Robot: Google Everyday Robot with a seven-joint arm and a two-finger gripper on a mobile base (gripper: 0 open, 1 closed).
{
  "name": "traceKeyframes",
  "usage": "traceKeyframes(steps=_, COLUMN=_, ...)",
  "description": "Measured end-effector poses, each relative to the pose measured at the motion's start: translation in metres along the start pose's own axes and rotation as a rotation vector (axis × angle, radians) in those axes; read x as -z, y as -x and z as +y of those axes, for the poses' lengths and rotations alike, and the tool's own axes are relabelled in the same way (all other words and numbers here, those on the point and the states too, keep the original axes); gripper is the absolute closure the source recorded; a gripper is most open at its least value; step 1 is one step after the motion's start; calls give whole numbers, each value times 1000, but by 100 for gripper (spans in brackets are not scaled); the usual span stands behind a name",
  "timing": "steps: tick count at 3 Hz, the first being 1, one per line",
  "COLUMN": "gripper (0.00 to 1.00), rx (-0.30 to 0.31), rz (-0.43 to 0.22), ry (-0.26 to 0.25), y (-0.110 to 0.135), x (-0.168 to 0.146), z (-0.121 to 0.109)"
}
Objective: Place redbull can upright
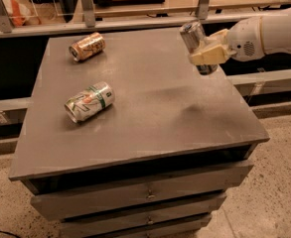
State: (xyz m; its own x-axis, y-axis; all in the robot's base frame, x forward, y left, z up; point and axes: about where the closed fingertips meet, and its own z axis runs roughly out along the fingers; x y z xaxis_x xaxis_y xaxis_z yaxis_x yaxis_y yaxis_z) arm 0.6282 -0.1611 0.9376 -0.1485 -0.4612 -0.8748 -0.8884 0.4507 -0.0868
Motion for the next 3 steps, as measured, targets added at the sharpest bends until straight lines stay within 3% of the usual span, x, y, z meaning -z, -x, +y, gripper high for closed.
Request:
traceKeyframes(steps=2, gripper=100, rx=-118, rz=-198, ry=-14, y=-29, x=-2, z=8)
traceKeyframes(steps=3, gripper=100, rx=-131, rz=-252, ry=-10, y=-39, x=-3, z=16)
